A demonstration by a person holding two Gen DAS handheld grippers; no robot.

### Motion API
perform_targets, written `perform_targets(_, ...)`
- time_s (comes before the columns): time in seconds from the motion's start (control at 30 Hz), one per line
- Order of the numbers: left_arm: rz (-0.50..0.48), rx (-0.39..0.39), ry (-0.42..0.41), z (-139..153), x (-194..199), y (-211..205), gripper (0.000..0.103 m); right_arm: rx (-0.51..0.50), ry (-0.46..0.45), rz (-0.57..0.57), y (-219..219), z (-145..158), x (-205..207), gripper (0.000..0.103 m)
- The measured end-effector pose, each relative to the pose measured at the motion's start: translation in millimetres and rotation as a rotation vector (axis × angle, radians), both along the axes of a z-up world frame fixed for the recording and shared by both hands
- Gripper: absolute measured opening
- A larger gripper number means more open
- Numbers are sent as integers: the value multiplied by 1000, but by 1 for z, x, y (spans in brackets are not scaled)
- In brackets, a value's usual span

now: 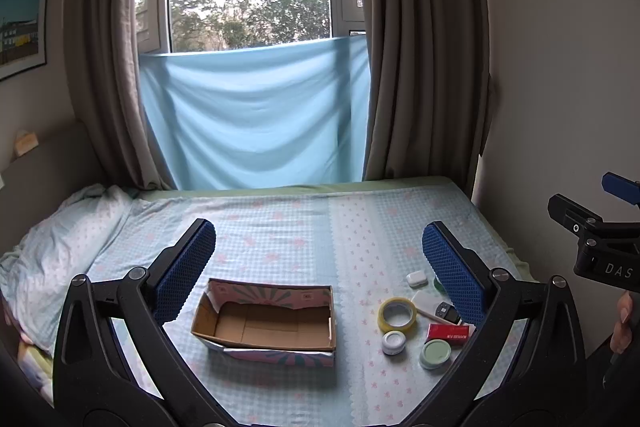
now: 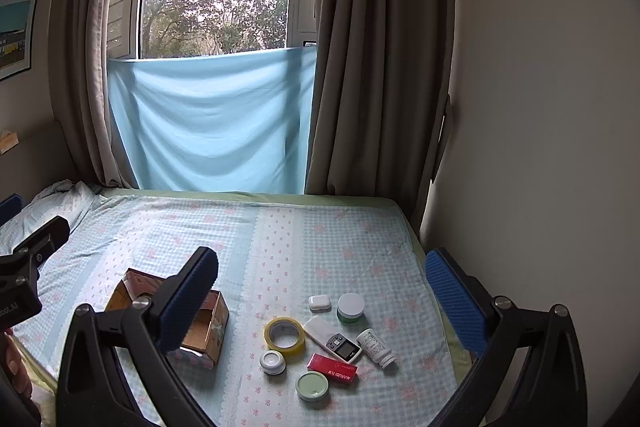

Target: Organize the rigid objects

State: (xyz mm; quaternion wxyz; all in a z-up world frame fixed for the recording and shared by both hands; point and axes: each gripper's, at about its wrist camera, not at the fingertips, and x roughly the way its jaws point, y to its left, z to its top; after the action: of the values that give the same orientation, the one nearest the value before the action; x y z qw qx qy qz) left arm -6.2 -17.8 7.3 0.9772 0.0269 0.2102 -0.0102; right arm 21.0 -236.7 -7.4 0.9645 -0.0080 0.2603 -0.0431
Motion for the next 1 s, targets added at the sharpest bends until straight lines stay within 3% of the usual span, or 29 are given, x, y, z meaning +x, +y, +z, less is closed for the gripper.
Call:
perform_targets(0.7,-3,-6,2,-1,2,10,103,8,-2,-9,4,-1,0,103)
perform_targets(1.0,-57,-4,149,-27,36,12,103,26,62,-63,-15,-12,18,103)
